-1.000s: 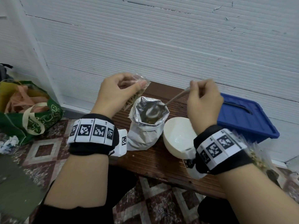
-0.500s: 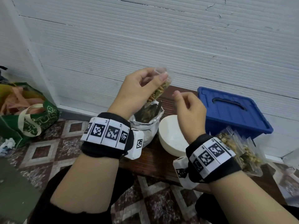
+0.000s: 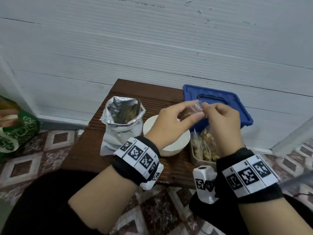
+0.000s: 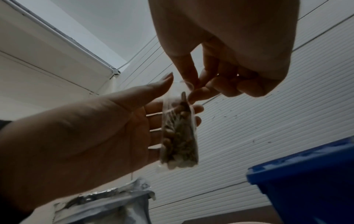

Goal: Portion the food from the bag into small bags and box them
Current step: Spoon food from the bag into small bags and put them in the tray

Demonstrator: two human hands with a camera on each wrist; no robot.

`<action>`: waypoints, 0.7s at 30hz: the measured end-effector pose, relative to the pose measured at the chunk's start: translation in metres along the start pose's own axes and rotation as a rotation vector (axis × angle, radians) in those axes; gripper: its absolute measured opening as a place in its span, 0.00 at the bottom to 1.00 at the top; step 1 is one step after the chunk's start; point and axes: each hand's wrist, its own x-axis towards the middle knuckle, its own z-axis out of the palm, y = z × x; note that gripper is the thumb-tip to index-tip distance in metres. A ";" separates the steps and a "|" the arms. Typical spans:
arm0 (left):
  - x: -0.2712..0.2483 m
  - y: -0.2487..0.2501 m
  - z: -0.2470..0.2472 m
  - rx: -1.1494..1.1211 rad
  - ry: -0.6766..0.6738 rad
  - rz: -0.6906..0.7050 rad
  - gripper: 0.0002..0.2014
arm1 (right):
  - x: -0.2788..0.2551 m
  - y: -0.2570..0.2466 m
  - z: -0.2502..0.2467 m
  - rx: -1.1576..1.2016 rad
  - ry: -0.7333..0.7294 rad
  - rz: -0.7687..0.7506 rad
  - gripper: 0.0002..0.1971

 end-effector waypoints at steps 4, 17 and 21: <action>-0.003 -0.016 0.019 0.003 -0.162 -0.078 0.26 | -0.002 0.013 -0.021 -0.018 -0.022 0.006 0.14; -0.003 -0.043 0.036 -0.028 -0.152 -0.136 0.13 | -0.008 0.022 -0.041 -0.145 -0.130 0.030 0.19; -0.005 -0.046 0.040 -0.032 -0.131 -0.150 0.14 | -0.007 0.024 -0.043 -0.315 -0.143 -0.003 0.11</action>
